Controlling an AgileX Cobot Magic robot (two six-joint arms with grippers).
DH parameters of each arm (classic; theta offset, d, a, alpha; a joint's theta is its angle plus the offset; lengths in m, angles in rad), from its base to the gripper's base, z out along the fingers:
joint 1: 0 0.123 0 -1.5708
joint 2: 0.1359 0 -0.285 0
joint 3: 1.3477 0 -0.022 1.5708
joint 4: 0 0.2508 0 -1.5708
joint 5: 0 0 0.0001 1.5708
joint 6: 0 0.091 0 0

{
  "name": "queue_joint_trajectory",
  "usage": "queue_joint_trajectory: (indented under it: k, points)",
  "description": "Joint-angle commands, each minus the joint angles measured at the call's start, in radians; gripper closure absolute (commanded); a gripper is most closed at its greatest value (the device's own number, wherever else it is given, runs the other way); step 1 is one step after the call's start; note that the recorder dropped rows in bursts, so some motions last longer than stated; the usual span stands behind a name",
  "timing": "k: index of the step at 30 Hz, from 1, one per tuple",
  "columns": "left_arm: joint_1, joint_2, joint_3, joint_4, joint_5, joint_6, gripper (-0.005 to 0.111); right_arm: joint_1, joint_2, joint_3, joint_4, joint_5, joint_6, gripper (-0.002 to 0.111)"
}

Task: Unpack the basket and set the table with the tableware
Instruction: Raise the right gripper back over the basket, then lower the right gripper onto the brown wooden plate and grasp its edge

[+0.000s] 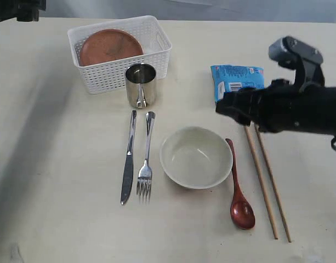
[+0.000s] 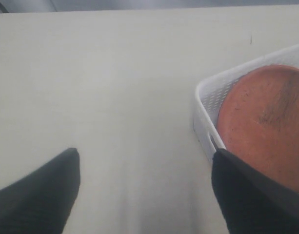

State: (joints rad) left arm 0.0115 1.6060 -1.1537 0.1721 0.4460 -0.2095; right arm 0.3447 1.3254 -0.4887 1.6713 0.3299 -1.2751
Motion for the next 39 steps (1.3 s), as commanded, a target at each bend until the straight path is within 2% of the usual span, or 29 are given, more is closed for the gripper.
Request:
queue_joint_trajectory:
  k: [1, 11, 15, 19, 24, 26, 32, 36, 39]
  points:
    - [0.002, 0.003, 0.006, -0.004, -0.001, 0.004, 0.036, -0.005, -0.047, -0.132, 0.003, -0.147, -0.072, 0.063]
    - [0.002, 0.003, 0.006, -0.002, -0.001, 0.007, 0.036, -0.005, 0.179, -0.533, -0.054, -0.086, -0.089, 0.063]
    - [0.002, 0.003, 0.006, -0.002, -0.001, 0.007, 0.036, -0.005, 0.319, -0.679, -0.104, 0.043, -0.059, 0.063]
    - [0.002, 0.003, 0.006, -0.002, -0.001, 0.007, 0.036, -0.005, 0.48, -0.864, -0.376, 0.172, 0.171, 0.063]
    - [0.002, 0.004, 0.006, -0.002, -0.001, 0.009, 0.036, -0.005, 0.689, -1.182, -0.872, 0.372, 0.59, 0.063]
    - [0.002, 0.004, 0.006, -0.002, -0.008, 0.01, 0.036, -0.005, 0.773, -1.294, -0.983, 0.464, 0.681, 0.063]
    - [0.002, 0.004, 0.006, -0.002, -0.016, 0.01, 0.036, 0.001, 0.975, -1.574, -0.999, 0.669, 0.707, 0.063]
    - [0.002, 0.004, 0.006, -0.002, -0.018, 0.01, 0.036, 0.022, 1.081, -1.715, -0.999, 0.703, 0.708, 0.063]
    - [0.002, 0.004, 0.006, -0.002, -0.018, 0.01, 0.036, 0.044, 1.137, -1.782, -0.999, 0.702, 0.708, 0.055]
